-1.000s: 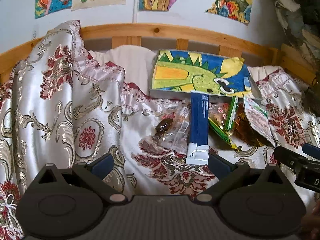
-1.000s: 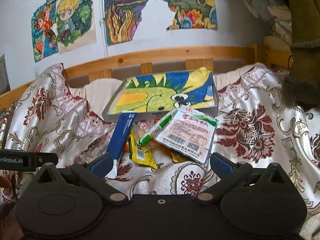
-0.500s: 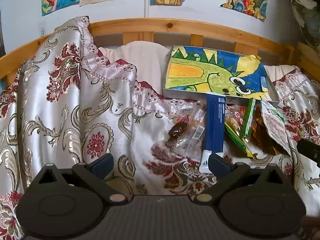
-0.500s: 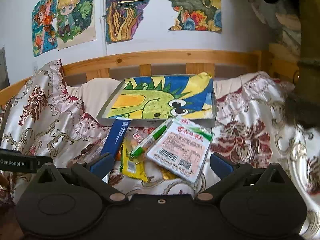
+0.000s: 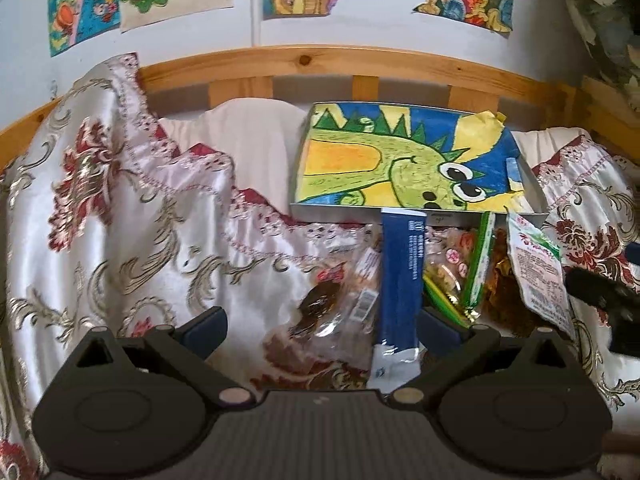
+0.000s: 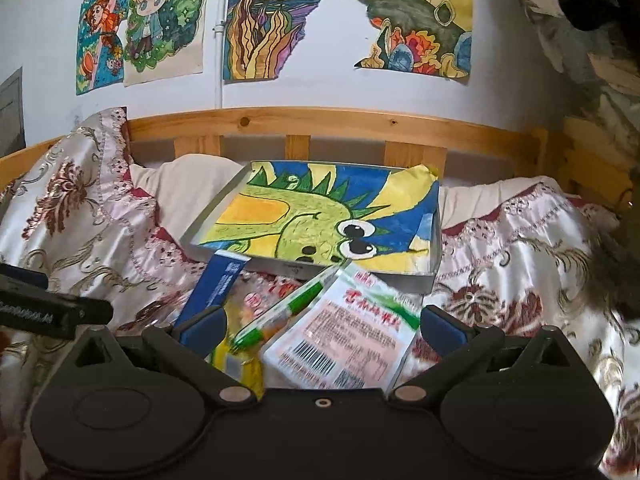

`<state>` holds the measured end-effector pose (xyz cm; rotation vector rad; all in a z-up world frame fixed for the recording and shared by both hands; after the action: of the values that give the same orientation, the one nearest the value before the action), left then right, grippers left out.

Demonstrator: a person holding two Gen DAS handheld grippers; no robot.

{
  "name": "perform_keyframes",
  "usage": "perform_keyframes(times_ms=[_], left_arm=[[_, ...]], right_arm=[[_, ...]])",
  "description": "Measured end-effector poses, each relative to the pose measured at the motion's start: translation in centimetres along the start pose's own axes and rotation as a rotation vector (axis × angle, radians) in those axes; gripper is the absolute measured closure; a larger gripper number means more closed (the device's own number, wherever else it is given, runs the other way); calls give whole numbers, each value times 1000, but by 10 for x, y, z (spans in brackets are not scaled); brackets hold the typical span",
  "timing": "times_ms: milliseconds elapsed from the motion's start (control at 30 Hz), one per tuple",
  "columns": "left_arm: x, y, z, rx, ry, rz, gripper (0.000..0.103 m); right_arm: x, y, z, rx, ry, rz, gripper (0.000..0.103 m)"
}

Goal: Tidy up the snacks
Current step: 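Grasp the tall blue box with the left gripper while the right gripper grasps the seaweed bag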

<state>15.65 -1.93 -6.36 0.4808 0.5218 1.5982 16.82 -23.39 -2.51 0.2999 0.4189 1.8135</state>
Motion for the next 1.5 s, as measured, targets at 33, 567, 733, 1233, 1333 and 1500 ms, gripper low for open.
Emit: perform_keyframes(times_ms=[33,567,733,1233,1333,1500], left_arm=[[-3,-2,0,0,-4,-5,0],[-49,-48,-24,40,-119,-106,1],[-58,-62,-25,48,-194,-107,1],[-62,-80,-13,27,-112,-188,24],[-64,-81,-13,27,-112,-194,30],[-65,-85,-14,43,-106,-209,37]], right_arm=[[-2,-5,1,-3,-3,0,1],[-28,-73,-38,119,-157,51,1],[-35,-88,-49,143,-172,33,1],[-17,-90,-49,132,-166,138,5],[-13,-87,-48,126,-141,147,7],[-10,-83,-47,119,-123,151,15]])
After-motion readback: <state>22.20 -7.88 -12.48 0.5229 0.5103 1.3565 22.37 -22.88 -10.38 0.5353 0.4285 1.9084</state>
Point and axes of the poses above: each gripper's, at about its wrist camera, not at the fingertips, and y roughly against the way its jaws point, x to its left, z to its top, the point moved 10 cm from there along -y, roughly the way its jaws point, and after that the axes turned 5 degrees about -x, right-handed, at the moved point
